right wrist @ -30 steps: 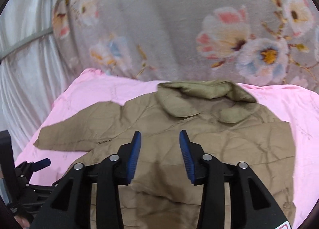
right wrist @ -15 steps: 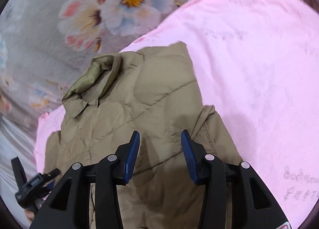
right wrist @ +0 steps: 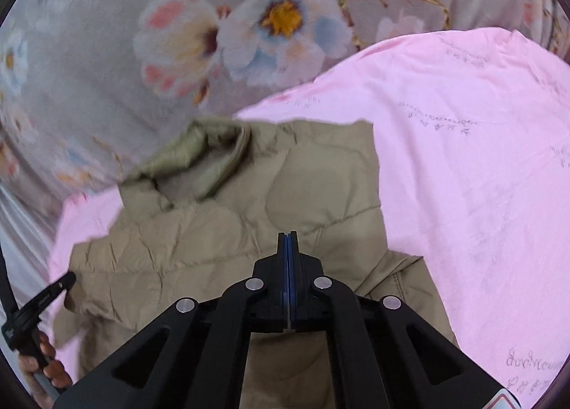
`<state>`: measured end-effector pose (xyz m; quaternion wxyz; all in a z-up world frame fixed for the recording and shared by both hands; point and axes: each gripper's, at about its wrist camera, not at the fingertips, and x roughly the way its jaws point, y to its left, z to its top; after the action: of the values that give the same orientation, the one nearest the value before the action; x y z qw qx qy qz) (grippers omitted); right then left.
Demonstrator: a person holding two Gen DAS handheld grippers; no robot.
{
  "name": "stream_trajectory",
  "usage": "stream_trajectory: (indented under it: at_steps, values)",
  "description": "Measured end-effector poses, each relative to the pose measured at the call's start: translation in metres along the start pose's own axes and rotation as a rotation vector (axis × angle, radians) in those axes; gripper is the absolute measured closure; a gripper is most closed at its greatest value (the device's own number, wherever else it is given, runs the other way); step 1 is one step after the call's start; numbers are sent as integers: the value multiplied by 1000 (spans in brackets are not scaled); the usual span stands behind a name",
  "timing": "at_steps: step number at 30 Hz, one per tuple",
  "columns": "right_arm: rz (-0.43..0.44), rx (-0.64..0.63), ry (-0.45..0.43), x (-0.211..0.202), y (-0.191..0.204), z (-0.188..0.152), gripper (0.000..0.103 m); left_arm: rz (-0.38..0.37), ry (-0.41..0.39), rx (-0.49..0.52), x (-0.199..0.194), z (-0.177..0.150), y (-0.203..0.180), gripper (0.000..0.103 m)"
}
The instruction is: Fold large clothes
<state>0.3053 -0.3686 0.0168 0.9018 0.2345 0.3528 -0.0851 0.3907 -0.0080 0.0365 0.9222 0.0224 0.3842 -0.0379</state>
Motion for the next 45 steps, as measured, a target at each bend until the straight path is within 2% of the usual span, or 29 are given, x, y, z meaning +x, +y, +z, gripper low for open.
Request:
stream_trajectory:
  at_steps: [1, 3, 9, 12, 22, 26, 30, 37, 41, 43, 44, 45]
  values:
    - [-48, -31, 24, 9, 2, -4, 102, 14, 27, 4, 11, -7, 1, 101]
    - [-89, -65, 64, 23, 3, -11, 102, 22, 68, -3, 31, -23, 5, 101]
    - [-176, -159, 72, 40, 10, -23, 102, 79, 11, 42, 34, -41, -2, 100]
    - [-214, -199, 57, 41, 15, -28, 102, 78, 2, 28, 34, -42, -1, 98]
    - [-237, -209, 46, 34, 17, -41, 102, 80, 8, -8, 23, -56, 4, 95]
    - [-221, -187, 52, 22, 13, -53, 102, 79, 15, -10, 13, -67, 6, 95]
    - [-226, -185, 57, 2, 9, -74, 102, 81, 24, 12, -5, -87, 5, 95]
    - [-221, -178, 59, -48, 2, -123, 102, 75, 39, 9, -60, -137, 15, 95]
    - [-205, -167, 62, -63, -2, -136, 102, 46, 49, -14, -72, -145, 22, 95]
    - [-235, -183, 71, -61, 3, -132, 102, 19, 57, -41, -73, -142, 28, 90]
    - [-260, -198, 72, -63, 9, -130, 95, 3, 63, -53, -75, -140, 32, 87]
    - [-257, -211, 70, -68, 17, -127, 93, -22, 75, -76, -79, -136, 39, 78]
